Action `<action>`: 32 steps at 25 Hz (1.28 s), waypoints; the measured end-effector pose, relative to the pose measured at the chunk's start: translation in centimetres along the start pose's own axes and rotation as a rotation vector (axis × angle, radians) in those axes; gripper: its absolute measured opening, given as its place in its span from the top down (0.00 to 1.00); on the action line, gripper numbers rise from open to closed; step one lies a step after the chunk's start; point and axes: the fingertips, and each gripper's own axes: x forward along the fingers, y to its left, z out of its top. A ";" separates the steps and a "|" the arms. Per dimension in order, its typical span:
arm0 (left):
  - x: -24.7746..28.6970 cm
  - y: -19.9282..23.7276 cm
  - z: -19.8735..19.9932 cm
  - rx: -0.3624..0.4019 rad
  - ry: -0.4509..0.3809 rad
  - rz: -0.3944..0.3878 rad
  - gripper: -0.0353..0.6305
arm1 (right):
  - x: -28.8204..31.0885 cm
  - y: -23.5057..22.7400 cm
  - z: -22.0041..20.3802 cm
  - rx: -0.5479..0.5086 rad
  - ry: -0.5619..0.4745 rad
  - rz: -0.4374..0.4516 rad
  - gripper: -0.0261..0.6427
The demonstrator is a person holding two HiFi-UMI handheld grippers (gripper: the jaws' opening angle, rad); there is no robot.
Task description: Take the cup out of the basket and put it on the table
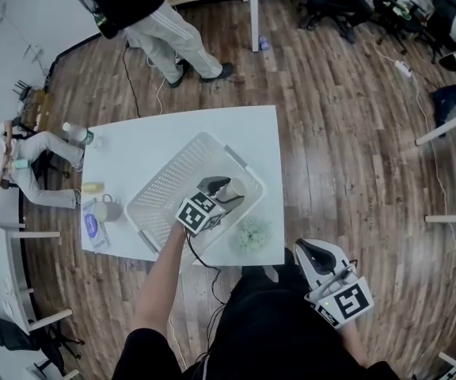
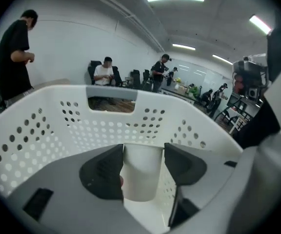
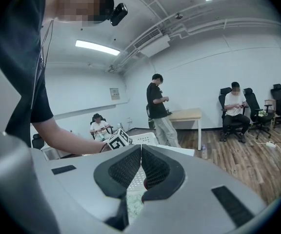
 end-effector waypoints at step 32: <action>-27.6 -8.5 7.0 -0.066 -0.862 0.654 0.54 | 3.6 9.1 0.2 -0.095 0.010 0.327 0.92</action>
